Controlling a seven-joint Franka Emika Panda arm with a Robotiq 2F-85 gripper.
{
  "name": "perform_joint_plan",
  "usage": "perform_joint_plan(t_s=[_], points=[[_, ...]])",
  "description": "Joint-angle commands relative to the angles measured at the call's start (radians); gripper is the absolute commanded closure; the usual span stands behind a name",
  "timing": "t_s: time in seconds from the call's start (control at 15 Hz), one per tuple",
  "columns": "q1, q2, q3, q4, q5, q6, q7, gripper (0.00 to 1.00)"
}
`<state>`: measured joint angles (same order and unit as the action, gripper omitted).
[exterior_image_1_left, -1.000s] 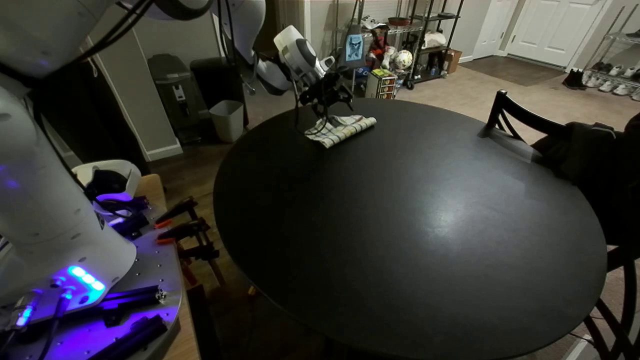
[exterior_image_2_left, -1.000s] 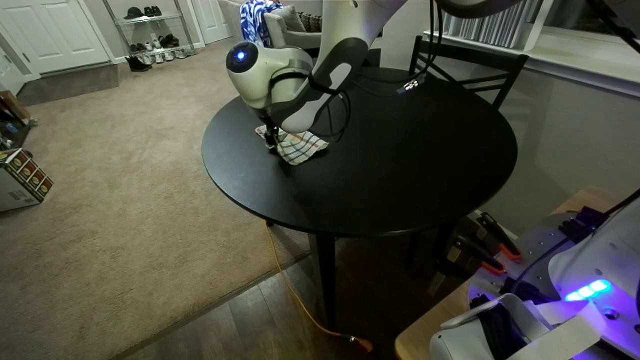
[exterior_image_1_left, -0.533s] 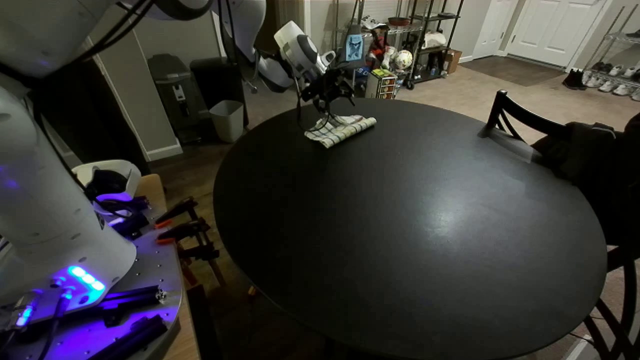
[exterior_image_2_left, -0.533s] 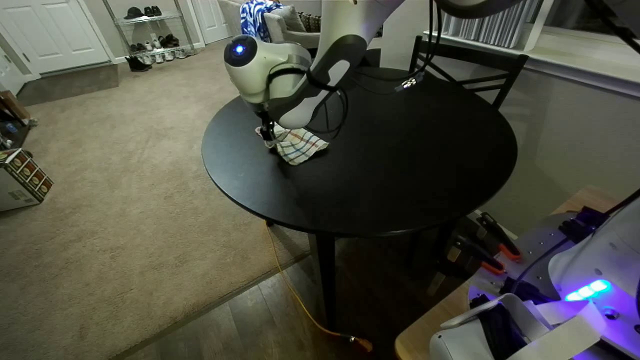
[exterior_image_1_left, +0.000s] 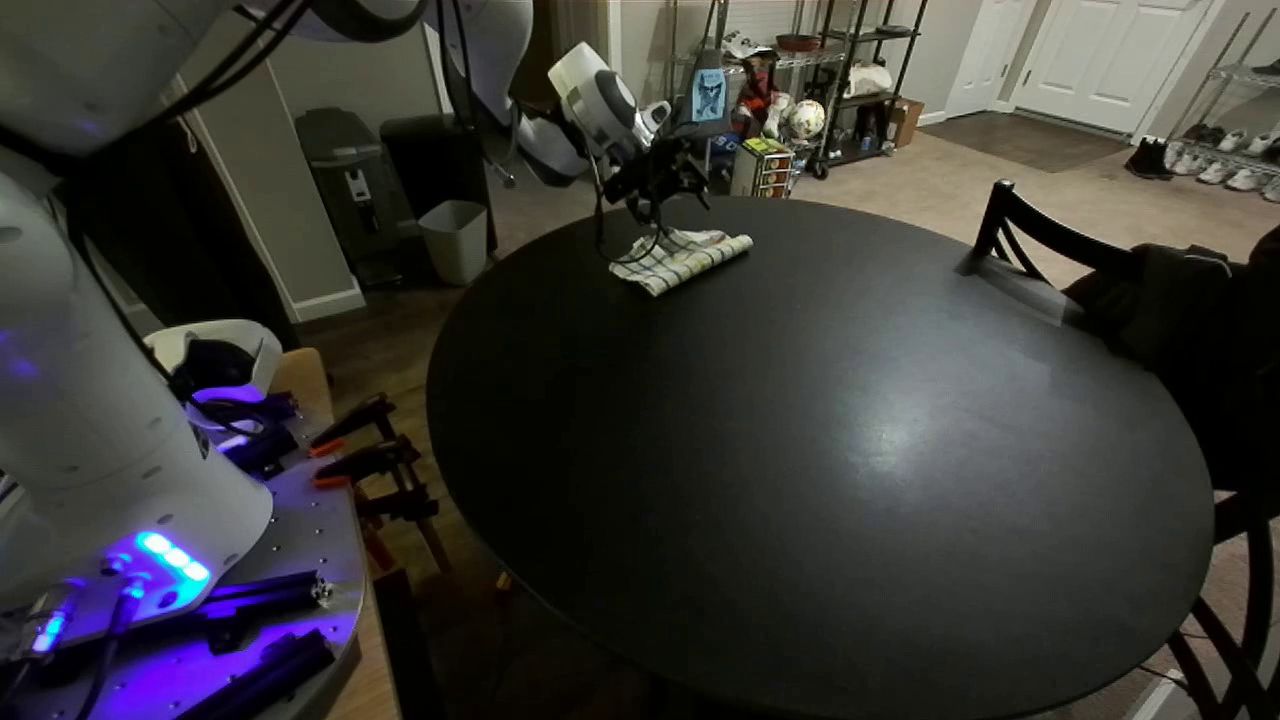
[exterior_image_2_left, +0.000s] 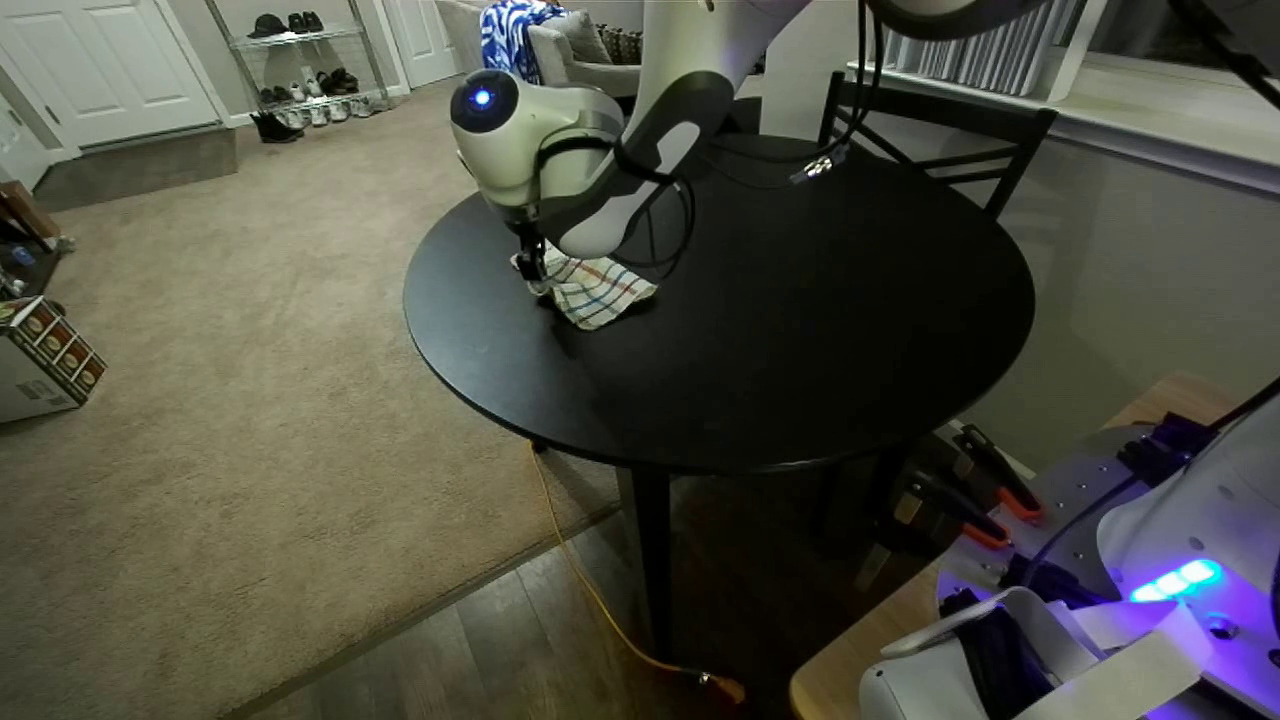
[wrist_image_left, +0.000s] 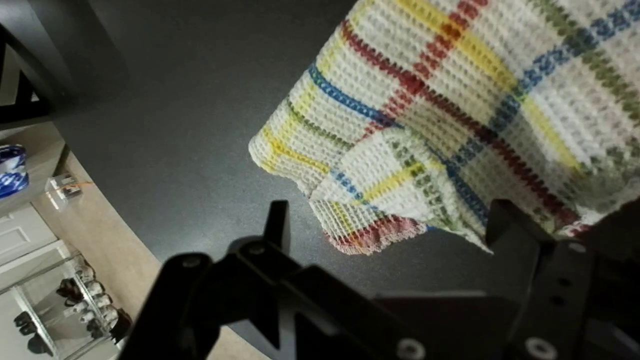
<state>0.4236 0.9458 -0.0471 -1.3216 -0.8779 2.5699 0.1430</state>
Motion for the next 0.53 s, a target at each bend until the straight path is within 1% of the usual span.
perform_joint_plan(t_s=[0.0, 0.07, 0.27, 0.47], points=[[0.002, 0.001, -0.011, -0.006, -0.030, 0.036, -0.012, 0.00], [0.006, 0.008, -0.009, 0.006, -0.026, 0.015, -0.027, 0.00], [0.013, 0.016, -0.006, 0.025, -0.029, 0.006, -0.050, 0.00], [0.023, 0.032, 0.001, 0.064, -0.026, -0.018, -0.109, 0.00]])
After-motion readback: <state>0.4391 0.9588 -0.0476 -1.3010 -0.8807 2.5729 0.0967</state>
